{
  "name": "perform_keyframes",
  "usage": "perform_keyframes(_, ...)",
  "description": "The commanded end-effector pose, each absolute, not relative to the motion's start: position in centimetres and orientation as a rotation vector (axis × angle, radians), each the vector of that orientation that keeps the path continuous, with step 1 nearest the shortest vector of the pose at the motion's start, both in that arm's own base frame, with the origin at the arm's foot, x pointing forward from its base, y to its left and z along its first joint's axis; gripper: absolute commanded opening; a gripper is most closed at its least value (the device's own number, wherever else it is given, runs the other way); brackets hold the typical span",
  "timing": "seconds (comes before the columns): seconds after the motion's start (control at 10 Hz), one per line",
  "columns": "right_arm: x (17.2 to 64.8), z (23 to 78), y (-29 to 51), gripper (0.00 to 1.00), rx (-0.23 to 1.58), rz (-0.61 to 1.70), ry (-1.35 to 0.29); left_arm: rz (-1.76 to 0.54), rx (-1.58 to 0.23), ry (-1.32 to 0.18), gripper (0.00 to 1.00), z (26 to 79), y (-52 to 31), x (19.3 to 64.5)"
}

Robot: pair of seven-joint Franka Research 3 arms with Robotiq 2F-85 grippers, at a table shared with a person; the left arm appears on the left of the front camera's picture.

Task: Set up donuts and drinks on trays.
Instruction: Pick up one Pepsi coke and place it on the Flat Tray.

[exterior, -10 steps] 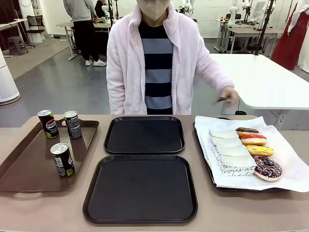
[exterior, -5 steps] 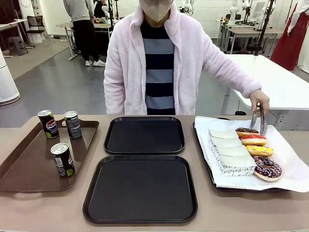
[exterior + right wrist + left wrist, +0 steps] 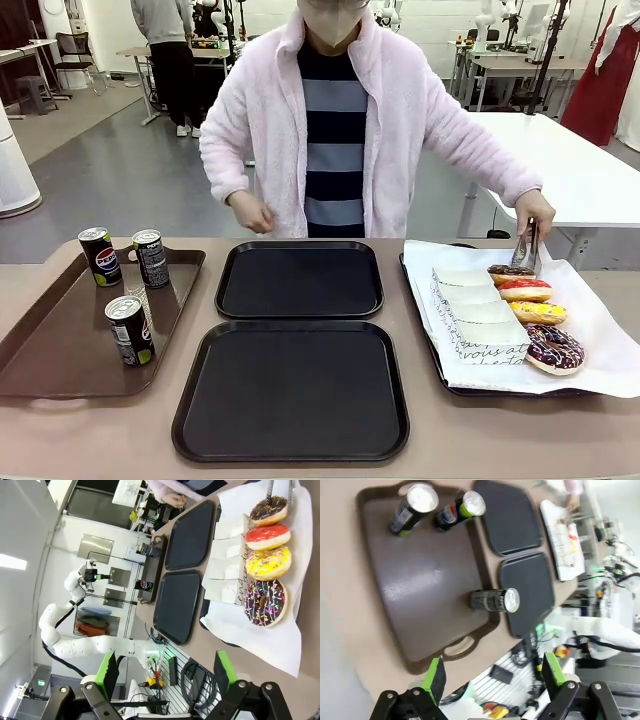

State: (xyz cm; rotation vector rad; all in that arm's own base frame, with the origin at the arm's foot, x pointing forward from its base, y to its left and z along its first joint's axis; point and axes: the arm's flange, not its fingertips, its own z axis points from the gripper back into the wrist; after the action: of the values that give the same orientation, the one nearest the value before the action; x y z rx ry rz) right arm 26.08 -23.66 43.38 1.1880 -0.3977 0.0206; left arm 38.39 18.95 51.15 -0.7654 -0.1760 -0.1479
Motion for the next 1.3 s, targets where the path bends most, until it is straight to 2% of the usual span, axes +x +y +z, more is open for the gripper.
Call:
perform_keyframes(0.0, 26.0, 43.4, -23.9, 1.00, 1.200, 0.028, -0.408, -0.117, -0.532, -0.093, 1.00, 53.1, 15.5, 40.3)
perform_keyframes(0.2, 26.0, 43.4, -23.9, 1.00, 1.200, 0.028, -0.408, -0.123, -0.286, -0.084, 1.00, 53.3, 10.0, 40.9)
perform_keyframes(0.5, 26.0, 43.4, -23.9, 1.00, 1.200, 0.028, -0.408, -0.116, 0.019, -0.143, 1.00, 50.1, 1.8, 42.8)
perform_keyframes(0.8, 26.0, 43.4, -23.9, 1.00, 1.200, 0.028, -0.408, -0.133, 0.050, -0.190, 1.00, 48.3, -3.4, 42.1)
perform_keyframes(1.0, 26.0, 43.4, -23.9, 1.00, 1.200, 0.028, -0.408, -0.171, -0.045, -0.217, 1.00, 48.0, -3.8, 40.2)
perform_keyframes(1.1, 26.0, 43.4, -23.9, 1.00, 1.200, 0.028, -0.408, -0.156, 0.032, -0.176, 1.00, 47.8, -4.1, 42.5)
perform_keyframes(1.2, 26.0, 43.4, -23.9, 1.00, 1.200, 0.028, -0.408, -0.156, 0.032, -0.176, 1.00, 47.8, -4.1, 42.5)
